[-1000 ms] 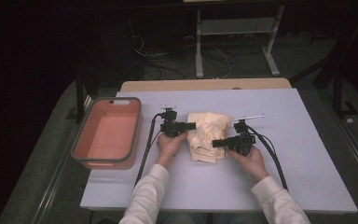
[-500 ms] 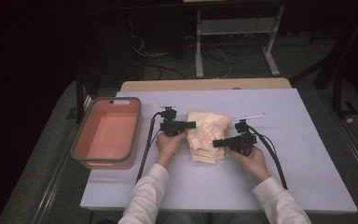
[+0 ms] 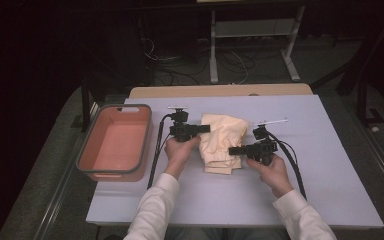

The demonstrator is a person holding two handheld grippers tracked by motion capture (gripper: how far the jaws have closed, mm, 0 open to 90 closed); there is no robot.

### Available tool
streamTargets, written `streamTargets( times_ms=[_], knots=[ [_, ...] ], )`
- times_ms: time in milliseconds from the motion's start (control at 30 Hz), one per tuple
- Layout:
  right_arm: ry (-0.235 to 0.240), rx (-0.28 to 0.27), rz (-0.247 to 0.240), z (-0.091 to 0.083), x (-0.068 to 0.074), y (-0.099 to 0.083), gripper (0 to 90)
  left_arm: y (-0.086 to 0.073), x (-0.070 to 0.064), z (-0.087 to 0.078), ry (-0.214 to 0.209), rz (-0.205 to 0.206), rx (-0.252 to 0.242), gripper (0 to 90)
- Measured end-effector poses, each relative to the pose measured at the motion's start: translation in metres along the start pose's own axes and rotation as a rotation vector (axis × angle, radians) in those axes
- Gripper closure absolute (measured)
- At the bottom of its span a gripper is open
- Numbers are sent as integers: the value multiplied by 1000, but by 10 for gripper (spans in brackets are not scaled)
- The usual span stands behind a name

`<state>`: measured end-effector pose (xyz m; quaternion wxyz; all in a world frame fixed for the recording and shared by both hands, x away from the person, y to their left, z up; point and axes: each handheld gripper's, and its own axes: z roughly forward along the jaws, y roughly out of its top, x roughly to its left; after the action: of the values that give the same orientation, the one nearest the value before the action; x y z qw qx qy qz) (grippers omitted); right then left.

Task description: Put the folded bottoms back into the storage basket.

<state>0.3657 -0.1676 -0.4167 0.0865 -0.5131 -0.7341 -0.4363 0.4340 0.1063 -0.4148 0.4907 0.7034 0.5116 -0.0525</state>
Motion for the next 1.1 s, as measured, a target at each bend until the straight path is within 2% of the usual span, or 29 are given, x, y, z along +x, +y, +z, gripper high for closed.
streamTargets(
  times_ms=[500,900,1100],
  knots=[
    [-7,-27,-36,-18,22,13,668,16,-18,-22,-11,28,-27,739],
    [-4,-53,-81,-30,48,29,667,36,-33,-51,-12,63,-64,740],
    [-4,-62,-97,-35,56,36,667,43,-38,-62,-11,78,-77,740]
  ],
)
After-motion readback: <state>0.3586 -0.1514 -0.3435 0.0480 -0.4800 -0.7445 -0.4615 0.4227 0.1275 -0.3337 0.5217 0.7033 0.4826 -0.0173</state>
